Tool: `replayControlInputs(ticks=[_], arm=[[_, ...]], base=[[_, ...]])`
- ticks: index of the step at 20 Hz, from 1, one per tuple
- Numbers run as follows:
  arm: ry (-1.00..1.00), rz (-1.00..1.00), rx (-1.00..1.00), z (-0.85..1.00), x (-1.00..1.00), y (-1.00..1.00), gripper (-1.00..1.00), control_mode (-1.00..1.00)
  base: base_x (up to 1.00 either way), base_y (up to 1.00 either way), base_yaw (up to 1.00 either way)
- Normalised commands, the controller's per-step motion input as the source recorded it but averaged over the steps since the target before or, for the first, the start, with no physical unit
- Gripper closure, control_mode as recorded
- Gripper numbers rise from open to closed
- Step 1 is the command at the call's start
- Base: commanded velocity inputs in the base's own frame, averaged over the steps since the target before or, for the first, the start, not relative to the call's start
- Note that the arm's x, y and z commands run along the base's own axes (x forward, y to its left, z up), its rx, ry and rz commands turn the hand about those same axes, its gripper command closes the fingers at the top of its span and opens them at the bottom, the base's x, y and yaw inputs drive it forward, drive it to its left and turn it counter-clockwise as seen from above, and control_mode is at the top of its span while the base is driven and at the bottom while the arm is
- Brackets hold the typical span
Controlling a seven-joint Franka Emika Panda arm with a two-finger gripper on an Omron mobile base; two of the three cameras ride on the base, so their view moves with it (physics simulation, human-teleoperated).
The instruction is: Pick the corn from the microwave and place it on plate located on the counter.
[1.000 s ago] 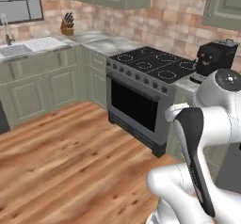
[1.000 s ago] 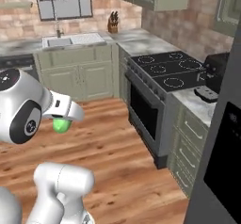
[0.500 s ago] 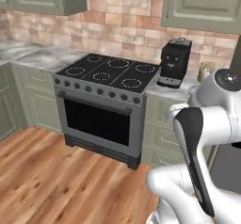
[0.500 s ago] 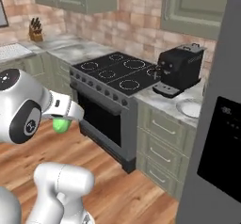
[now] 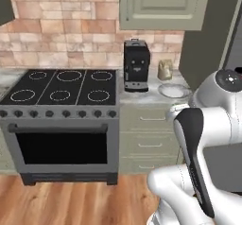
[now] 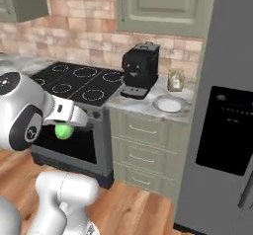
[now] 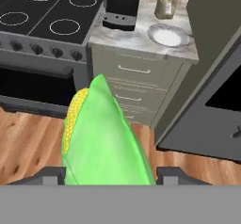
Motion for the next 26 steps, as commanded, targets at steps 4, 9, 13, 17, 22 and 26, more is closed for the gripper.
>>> replayControlInputs(ticks=[4, 9, 13, 17, 22, 26], arm=[[0.0, 0.0, 0.0, 0.0, 0.0, 0.0, 1.0, 1.0], [0.0, 0.0, 0.0, 0.0, 0.0, 0.0, 1.0, 1.0], [0.0, 0.0, 0.0, 0.0, 0.0, 0.0, 1.0, 1.0], [0.0, 0.0, 0.0, 0.0, 0.0, 0.0, 1.0, 1.0], [0.0, 0.0, 0.0, 0.0, 0.0, 0.0, 1.0, 1.0], [0.0, 0.0, 0.0, 0.0, 0.0, 0.0, 1.0, 1.0]], base=[[0.64, 0.62, -0.68], [0.73, 0.64, -0.63], [0.71, 0.47, -0.6], [0.94, 0.26, -0.42], [0.99, -0.03, 0.0], [0.74, -0.47, 0.12]])
